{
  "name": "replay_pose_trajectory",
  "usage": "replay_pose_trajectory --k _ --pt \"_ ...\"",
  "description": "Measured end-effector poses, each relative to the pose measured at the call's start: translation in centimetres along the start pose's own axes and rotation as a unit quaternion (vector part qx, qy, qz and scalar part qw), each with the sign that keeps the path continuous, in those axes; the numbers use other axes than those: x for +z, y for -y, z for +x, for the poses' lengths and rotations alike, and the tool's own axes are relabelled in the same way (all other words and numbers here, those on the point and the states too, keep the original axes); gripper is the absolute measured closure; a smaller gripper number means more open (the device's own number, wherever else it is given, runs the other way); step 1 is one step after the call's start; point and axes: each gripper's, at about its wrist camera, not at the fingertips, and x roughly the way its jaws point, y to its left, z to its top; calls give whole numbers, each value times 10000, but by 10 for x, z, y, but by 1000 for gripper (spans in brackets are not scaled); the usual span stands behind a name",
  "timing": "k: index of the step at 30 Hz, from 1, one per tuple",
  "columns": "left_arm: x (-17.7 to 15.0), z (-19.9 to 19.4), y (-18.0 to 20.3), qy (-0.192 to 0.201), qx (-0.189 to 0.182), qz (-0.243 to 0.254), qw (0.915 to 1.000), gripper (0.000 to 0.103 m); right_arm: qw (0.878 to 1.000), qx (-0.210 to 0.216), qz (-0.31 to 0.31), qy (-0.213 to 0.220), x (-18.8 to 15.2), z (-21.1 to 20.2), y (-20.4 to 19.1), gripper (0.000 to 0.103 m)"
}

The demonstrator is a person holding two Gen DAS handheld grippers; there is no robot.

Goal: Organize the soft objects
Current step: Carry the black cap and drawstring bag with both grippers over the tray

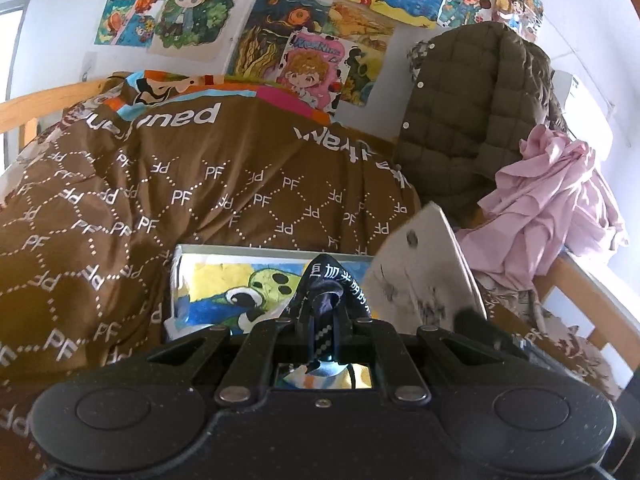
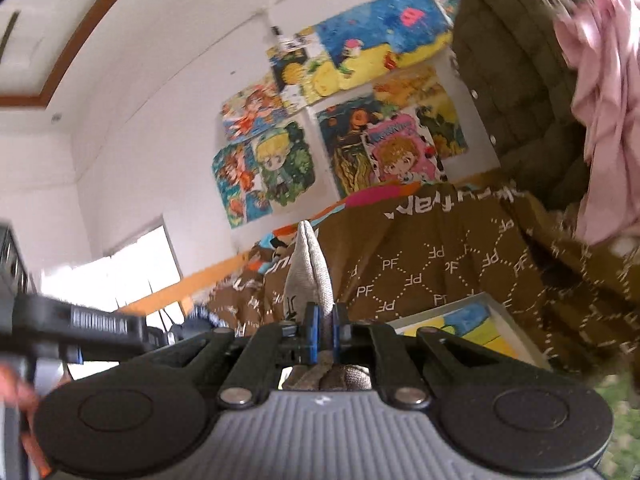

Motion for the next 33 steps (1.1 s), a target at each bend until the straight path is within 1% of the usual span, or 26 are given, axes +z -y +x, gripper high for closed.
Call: replay_pose_trajectory --k 3,9,12,15,23,25,29,33 --pt "0 21 -3 28 -13 -24 10000 95 9997 21 251 -6 1 21 16 96" --pt "-5 61 -17 -13 9 -262 9997 95 9979 -68 635 -51 -4 54 46 95" --pt "-9 75 -21 -93 22 -305 9995 95 9975 -150 676 -142 -6 68 53 95" --pt "-12 86 -23 -224 59 -304 9993 95 9969 -296 645 -340 -11 77 57 95" --pt "-23 112 -30 -719 334 -449 9958 95 9902 -561 756 -1033 -24 91 62 95" --pt "-26 115 -32 -797 393 -498 9948 95 9882 -577 823 -1156 -26 91 63 95" --pt "-31 122 -31 -1083 430 -474 9921 95 9839 -536 984 -1389 -30 95 65 95" --pt "-37 128 -32 -1278 470 -476 9895 94 9820 -460 974 -1554 -32 99 65 95"
